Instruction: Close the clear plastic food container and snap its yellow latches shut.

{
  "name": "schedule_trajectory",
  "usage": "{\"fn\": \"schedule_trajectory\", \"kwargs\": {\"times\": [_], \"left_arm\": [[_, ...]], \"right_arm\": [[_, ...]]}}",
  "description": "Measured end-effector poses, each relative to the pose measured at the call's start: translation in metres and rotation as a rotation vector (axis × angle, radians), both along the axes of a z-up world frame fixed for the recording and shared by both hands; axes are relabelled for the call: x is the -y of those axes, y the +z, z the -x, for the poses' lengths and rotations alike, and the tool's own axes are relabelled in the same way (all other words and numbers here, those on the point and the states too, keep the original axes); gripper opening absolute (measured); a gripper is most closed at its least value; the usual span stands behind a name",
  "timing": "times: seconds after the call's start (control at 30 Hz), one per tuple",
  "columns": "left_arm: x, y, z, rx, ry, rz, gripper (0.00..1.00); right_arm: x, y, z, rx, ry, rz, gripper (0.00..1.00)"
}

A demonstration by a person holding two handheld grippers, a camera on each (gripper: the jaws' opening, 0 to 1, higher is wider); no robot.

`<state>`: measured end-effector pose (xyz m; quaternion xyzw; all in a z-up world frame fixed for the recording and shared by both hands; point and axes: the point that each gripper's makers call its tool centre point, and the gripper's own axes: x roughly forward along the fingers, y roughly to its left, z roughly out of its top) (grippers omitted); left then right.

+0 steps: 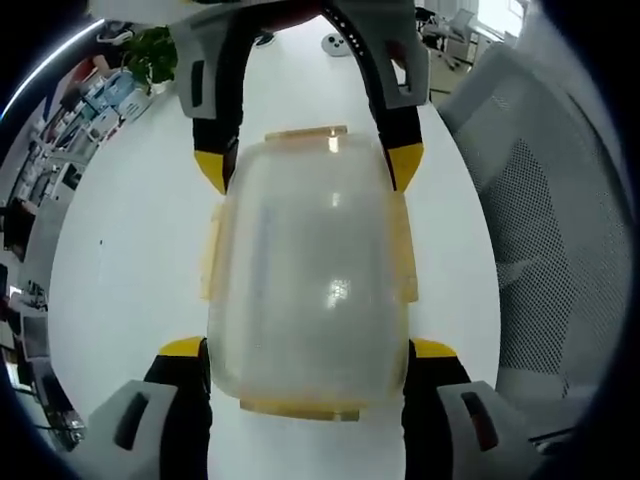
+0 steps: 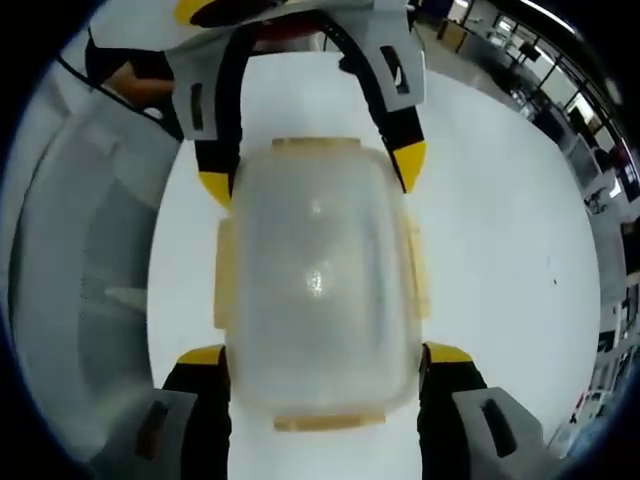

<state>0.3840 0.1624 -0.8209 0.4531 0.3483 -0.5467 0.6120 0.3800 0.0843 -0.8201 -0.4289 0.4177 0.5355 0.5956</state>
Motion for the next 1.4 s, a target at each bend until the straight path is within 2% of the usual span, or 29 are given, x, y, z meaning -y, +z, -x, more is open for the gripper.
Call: {"fn": "schedule_trajectory", "kwargs": {"times": [0.23, 0.5, 1.4], "left_arm": [[0.001, -0.001, 0.001, -0.001, -0.001, -0.013, 0.8], [0.001, -0.001, -0.001, 0.0, 0.009, 0.01, 0.8], [0.0, 0.0, -0.028, 0.0, 0.012, 0.013, 0.81]], "right_arm": [[0.0, -0.001, 0.0, -0.004, 0.011, -0.003, 0.78], [0.001, -0.001, -0.003, 0.001, 0.023, -0.021, 0.78], [-0.002, 0.0, -0.03, 0.002, 0.032, -0.032, 0.78]]}}
